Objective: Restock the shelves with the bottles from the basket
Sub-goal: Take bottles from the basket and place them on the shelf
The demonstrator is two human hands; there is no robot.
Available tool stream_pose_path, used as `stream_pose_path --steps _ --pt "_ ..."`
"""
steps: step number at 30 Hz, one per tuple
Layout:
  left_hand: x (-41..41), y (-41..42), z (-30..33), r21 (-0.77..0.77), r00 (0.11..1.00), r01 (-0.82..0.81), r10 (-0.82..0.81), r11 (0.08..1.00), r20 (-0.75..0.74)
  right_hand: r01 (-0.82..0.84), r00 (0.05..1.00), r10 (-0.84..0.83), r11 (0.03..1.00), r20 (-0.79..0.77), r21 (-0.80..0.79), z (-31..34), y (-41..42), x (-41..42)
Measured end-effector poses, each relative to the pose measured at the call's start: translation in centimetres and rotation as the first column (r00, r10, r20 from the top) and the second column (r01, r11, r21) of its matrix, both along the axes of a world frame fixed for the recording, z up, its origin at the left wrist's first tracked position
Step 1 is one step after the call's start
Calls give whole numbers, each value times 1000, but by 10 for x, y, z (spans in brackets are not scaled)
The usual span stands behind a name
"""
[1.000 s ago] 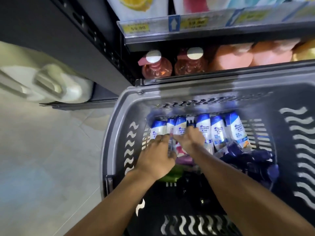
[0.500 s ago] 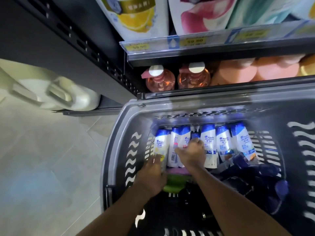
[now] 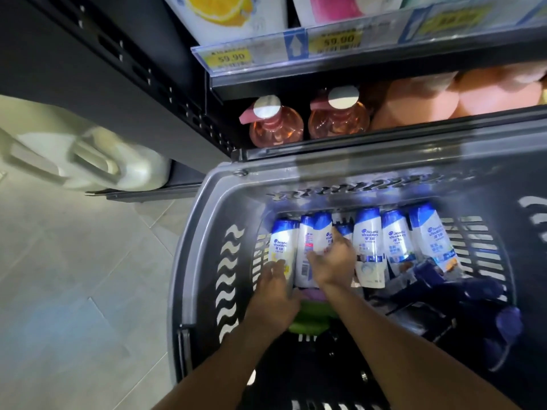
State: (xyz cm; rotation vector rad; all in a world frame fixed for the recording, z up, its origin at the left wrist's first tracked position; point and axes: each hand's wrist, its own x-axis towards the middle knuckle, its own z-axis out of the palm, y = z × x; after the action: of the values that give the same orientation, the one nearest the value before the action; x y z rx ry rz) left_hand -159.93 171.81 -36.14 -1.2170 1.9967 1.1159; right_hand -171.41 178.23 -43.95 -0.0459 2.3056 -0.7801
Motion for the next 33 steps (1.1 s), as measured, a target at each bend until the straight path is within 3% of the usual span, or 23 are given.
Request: stream_pose_path --steps 6,13,19,24,29,33 --pt "1 3 3 16 993 -118 118 993 -1 104 957 -68 988 281 -117 16 15 -17" --pt "-35 4 -24 -79 955 -292 295 953 29 -37 971 73 986 226 -160 39 47 -38" --pt "-54 20 -41 -263 958 -182 231 947 170 -46 970 100 970 221 -238 56 59 -53" --pt "-47 16 -56 -258 973 -69 122 964 196 -11 971 71 967 226 -256 64 68 -60" --pt "-39 13 -34 -344 982 -169 187 924 21 116 955 -22 946 297 -304 86 76 -63" --pt "-40 9 15 -305 986 -166 150 938 -75 185 941 -80 935 328 -303 128 80 -68"
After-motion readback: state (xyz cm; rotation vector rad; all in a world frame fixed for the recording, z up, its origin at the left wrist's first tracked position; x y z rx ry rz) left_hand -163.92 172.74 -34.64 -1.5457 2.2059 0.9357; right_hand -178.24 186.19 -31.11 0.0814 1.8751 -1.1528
